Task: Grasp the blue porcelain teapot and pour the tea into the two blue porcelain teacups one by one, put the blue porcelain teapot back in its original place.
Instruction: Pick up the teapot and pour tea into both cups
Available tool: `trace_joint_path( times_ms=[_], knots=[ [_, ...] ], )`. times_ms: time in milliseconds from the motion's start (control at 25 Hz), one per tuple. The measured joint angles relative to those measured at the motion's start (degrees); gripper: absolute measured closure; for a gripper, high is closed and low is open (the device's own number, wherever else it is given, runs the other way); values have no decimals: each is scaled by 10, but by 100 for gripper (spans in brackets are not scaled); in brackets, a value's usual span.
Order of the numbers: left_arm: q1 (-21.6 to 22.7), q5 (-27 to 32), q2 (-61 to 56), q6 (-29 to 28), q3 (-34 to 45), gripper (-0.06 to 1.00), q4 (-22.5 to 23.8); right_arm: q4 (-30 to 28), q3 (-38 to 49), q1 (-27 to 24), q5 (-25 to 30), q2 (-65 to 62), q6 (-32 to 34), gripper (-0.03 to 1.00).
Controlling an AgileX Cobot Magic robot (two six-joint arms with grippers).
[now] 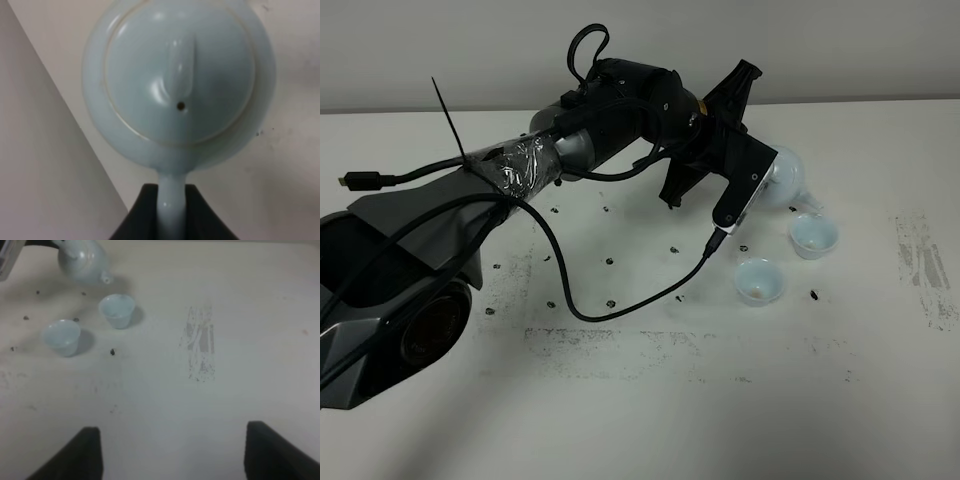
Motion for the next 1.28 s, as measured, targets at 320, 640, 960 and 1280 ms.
trace_joint_path(
  times_ms=[320, 640, 960, 1280],
  knots=[
    [0, -2, 0, 23, 0, 89, 12, 0, 0, 0, 0, 0, 0, 39],
    [0, -2, 0, 36, 0, 89, 18, 0, 0, 0, 0, 0, 0, 39],
    [0, -16, 0, 89, 0, 89, 23, 0, 0, 0, 0, 0, 0, 39],
    [-6, -38, 0, 99, 0, 89, 35, 0, 0, 0, 0, 0, 0, 39]
  ],
)
